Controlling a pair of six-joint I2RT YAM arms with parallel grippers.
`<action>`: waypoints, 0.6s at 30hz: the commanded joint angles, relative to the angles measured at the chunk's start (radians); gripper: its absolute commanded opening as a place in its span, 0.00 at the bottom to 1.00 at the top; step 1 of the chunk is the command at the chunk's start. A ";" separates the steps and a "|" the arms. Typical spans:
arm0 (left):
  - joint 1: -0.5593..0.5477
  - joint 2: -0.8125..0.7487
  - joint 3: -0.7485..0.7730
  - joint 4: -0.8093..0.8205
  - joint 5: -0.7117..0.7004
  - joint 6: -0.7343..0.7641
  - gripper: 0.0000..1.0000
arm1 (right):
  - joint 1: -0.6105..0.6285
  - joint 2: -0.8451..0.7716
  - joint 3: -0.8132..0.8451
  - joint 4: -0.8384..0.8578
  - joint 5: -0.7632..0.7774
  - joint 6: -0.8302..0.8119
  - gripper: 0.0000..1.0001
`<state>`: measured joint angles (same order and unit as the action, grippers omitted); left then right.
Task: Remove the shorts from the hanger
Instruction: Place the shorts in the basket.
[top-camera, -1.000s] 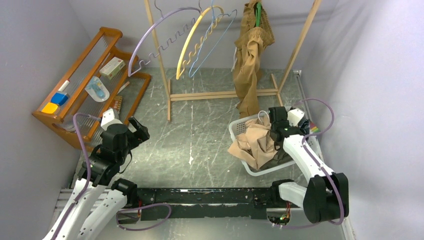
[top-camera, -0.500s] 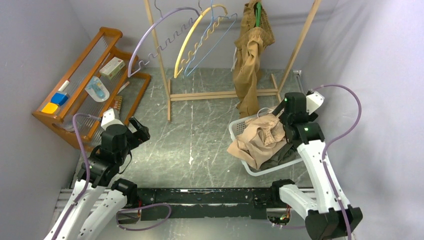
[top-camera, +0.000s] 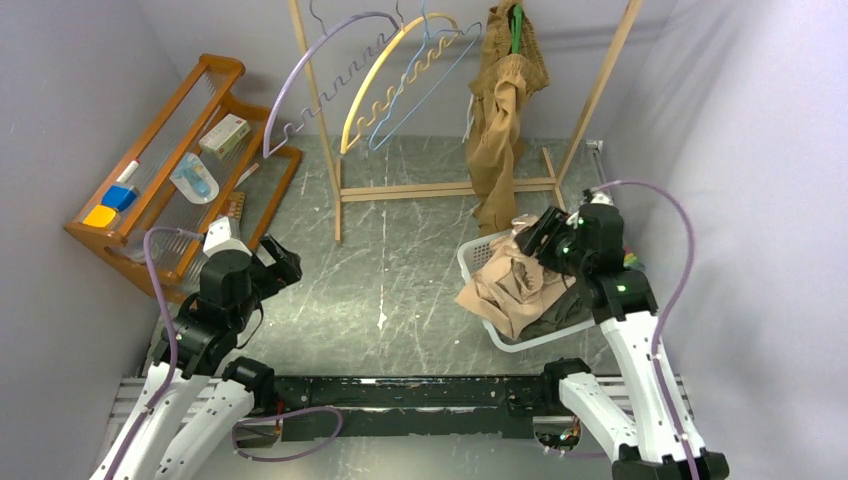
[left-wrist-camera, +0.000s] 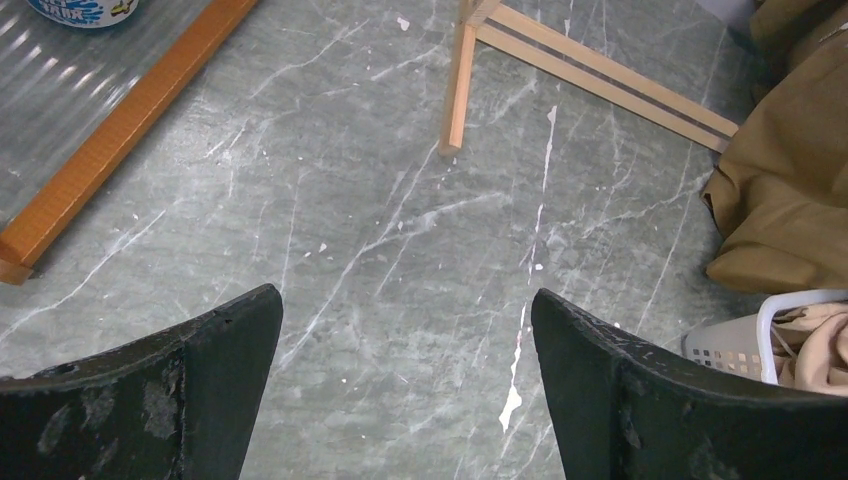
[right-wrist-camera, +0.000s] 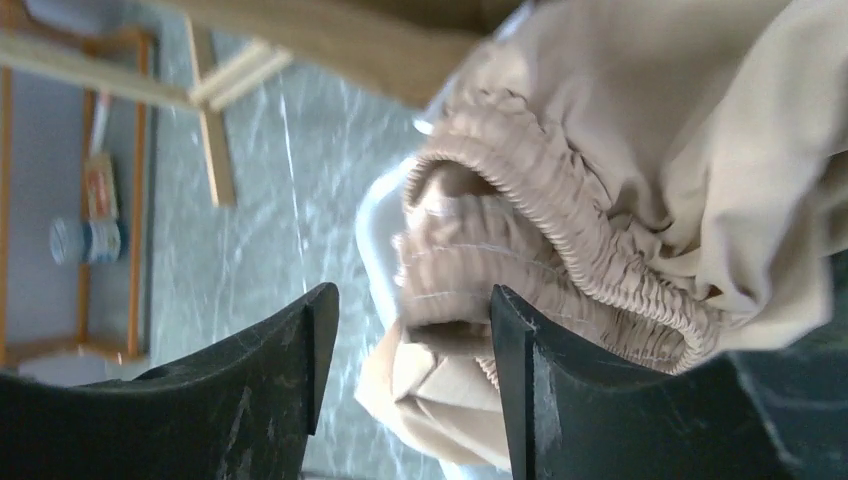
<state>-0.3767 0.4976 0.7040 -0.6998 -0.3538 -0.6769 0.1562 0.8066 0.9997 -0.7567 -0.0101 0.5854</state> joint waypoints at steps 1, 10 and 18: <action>-0.001 0.000 -0.002 0.033 0.024 0.019 0.98 | 0.040 0.002 -0.148 0.043 -0.200 0.017 0.60; -0.001 0.002 -0.006 0.030 0.015 0.007 0.98 | 0.143 0.213 -0.236 -0.006 0.016 0.011 0.62; -0.002 0.002 -0.002 0.023 0.011 0.005 0.98 | 0.198 0.195 -0.212 -0.036 0.543 0.313 0.64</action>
<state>-0.3767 0.4995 0.7036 -0.7002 -0.3439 -0.6750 0.3531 1.0313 0.7849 -0.7395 0.1696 0.7227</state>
